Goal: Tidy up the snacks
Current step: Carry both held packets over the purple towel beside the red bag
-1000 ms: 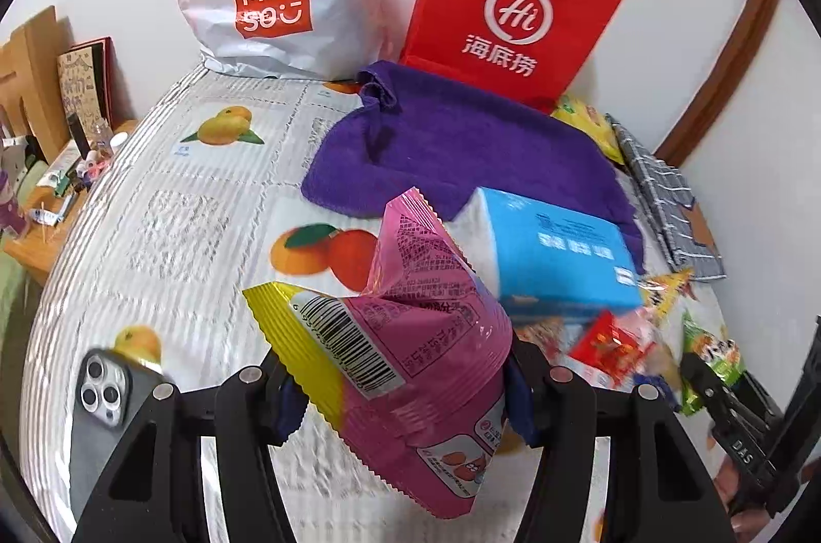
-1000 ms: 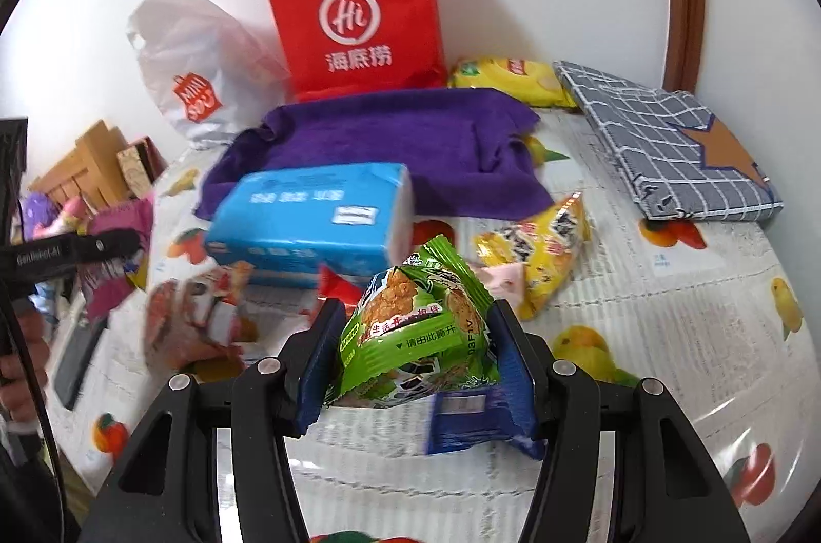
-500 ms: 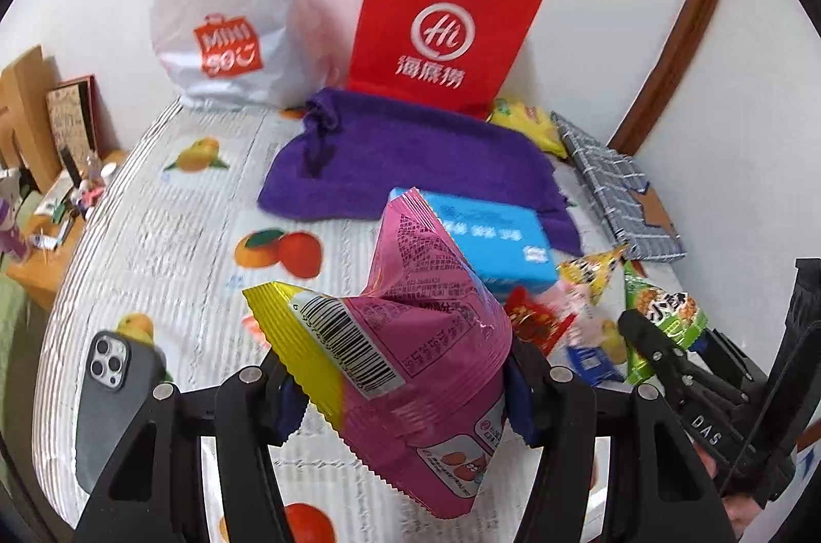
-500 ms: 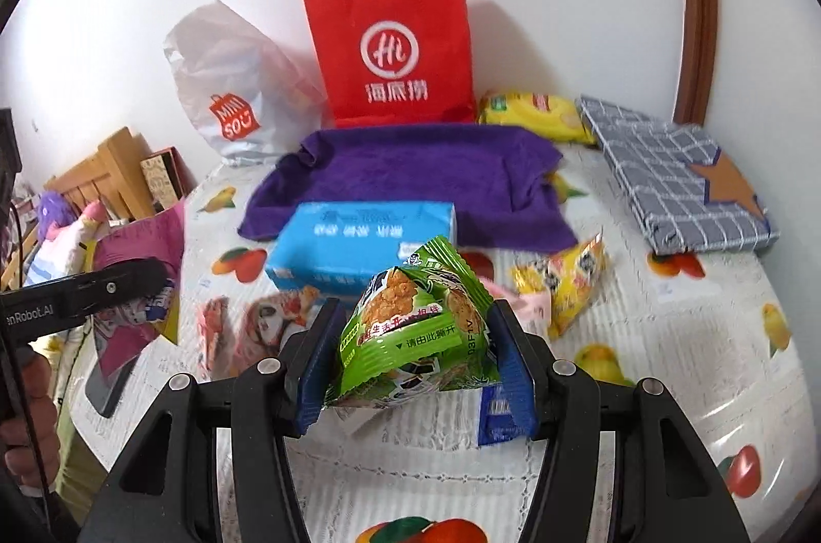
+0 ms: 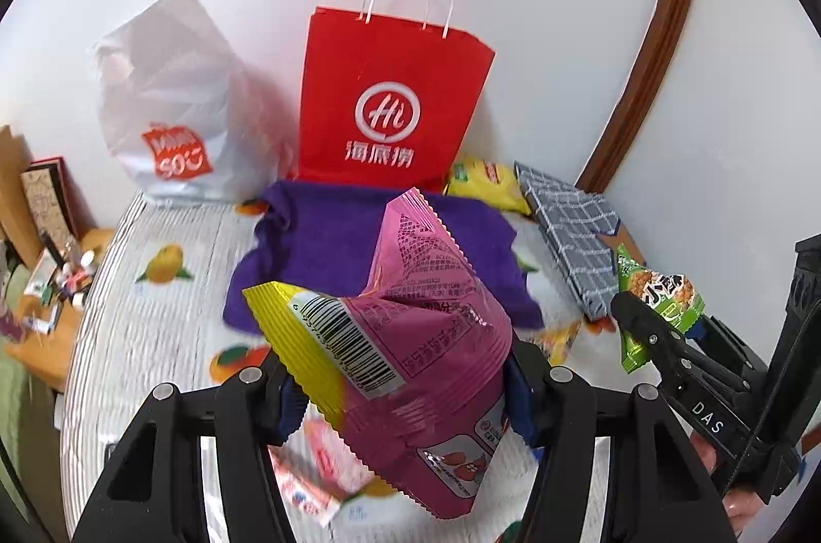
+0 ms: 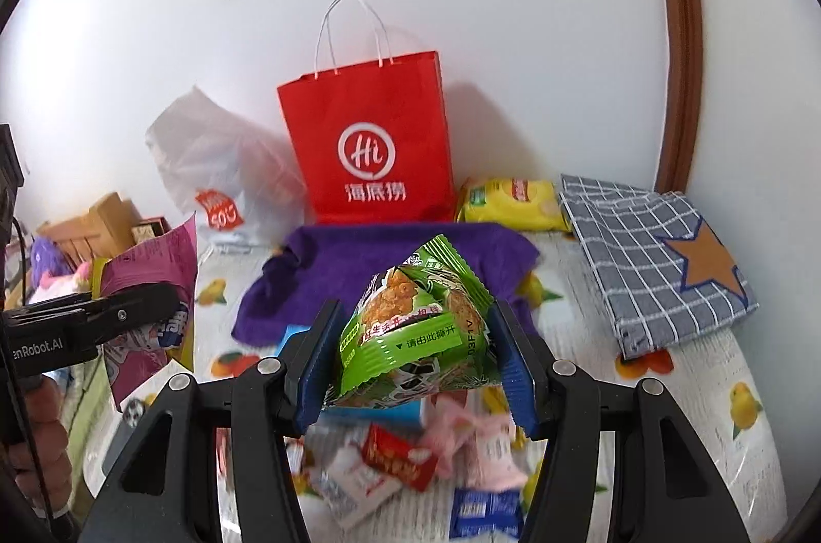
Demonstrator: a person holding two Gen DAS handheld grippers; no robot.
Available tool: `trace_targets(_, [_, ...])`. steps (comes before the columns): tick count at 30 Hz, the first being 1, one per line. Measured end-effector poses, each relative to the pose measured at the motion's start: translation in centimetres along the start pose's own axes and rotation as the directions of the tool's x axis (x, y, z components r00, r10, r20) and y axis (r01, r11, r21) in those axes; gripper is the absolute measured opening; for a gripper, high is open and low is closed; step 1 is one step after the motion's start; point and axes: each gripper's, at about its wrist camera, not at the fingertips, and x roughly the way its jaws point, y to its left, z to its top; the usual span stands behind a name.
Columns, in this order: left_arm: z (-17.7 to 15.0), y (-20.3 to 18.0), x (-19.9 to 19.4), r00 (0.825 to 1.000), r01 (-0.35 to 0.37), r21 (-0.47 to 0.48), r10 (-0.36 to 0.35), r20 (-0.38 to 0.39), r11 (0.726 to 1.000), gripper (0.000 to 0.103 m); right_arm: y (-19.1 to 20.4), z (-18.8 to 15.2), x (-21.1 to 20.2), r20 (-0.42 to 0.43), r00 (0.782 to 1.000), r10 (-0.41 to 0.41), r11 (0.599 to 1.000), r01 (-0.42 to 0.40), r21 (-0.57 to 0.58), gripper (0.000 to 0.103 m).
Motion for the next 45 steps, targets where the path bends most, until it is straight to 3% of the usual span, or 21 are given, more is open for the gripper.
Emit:
trace_targets(9, [6.0, 0.7, 3.5, 1.000, -0.004, 0.001, 0.004, 0.028, 1.000, 0.059, -0.3, 5.8, 5.2, 0.013, 1.000, 0.001, 1.000, -0.001, -0.025, 0.057])
trace_targets(18, [9.9, 2.9, 9.4, 1.000, -0.012, -0.019, 0.012, 0.001, 1.000, 0.059, 0.3, 8.3, 12.5, -0.039, 0.999, 0.015, 0.999, -0.016, -0.028, 0.057])
trace_targets(32, [12.2, 6.4, 18.7, 0.995, -0.024, -0.107, 0.013, -0.096, 0.994, 0.059, -2.7, 9.7, 22.6, -0.115, 0.993, -0.011, 0.999, 0.016, 0.047, 0.057])
trace_targets(36, [11.4, 7.4, 21.9, 0.990, -0.038, -0.117, 0.022, -0.137, 0.992, 0.059, -4.2, 8.4, 25.5, -0.201, 0.979, -0.037, 0.998, 0.048, 0.051, 0.057])
trace_targets(40, [10.2, 8.5, 24.5, 0.978, -0.058, -0.147, 0.026, -0.209, 0.988, 0.059, -5.1, 8.0, 26.8, -0.221, 0.974, -0.047, 0.998, 0.056, 0.037, 0.057])
trace_targets(45, [9.9, 10.0, 25.5, 0.972, -0.105, -0.172, 0.065, -0.226, 0.980, 0.059, -4.9, 6.8, 29.1, -0.289, 0.955, -0.066, 0.998, 0.070, 0.002, 0.057])
